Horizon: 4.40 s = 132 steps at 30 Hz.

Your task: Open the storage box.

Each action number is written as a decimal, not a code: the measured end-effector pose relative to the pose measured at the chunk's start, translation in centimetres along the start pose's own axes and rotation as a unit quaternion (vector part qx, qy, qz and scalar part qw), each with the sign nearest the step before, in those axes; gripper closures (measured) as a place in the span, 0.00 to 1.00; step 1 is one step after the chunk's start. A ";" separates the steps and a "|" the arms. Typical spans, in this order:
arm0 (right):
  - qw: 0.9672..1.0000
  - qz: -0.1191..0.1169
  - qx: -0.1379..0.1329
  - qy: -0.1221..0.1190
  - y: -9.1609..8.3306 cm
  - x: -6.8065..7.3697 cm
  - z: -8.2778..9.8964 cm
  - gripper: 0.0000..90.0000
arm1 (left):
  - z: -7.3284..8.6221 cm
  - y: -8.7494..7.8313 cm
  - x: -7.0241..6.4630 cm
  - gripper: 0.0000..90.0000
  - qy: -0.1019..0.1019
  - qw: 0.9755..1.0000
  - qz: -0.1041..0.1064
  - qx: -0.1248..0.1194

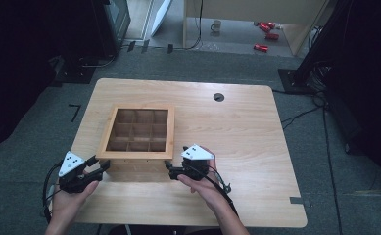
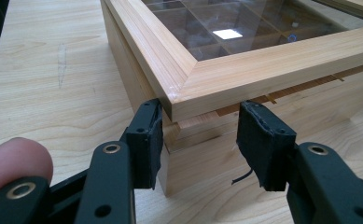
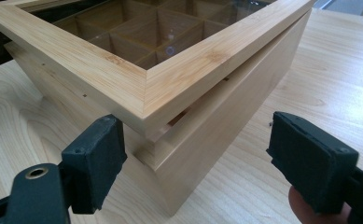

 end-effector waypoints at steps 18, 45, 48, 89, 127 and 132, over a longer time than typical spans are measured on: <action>0.999 0.007 -0.013 -0.036 -0.5 0.5 -1.1 0.21 | 1.5 0.2 -0.1 0.36 -0.012 1.000 0.017 0.013; 0.997 -0.013 -0.056 -0.059 -1.7 0.5 -9.4 0.14 | 5.9 2.2 -0.2 0.17 0.007 0.992 -0.024 0.121; 0.996 -0.008 -0.061 -0.062 -1.5 0.2 -10.7 0.14 | 5.9 2.3 -0.3 0.17 0.014 0.992 -0.027 0.121; 0.994 -0.053 -0.094 -0.032 5.6 -3.3 -15.2 0.52 | 5.9 2.5 -0.1 0.17 0.011 0.993 -0.018 0.112; 0.993 -0.017 -0.101 0.061 12.0 -8.3 -19.4 0.75 | 5.9 2.5 -0.1 0.18 0.011 0.994 -0.017 0.109; 0.992 -0.006 -0.103 0.078 12.5 -8.4 -19.5 0.75 | 5.9 2.5 -0.1 0.18 0.012 0.994 -0.017 0.109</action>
Point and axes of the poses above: each handheld gripper's, and its own axes: y roughly forward along the jaws, z roughly out of its underside, x roughly to its left, the point moved 2 cm from there along y, roughly forward along the jaws, and after that the axes turned 14 degrees about y, right-handed, at the moved point
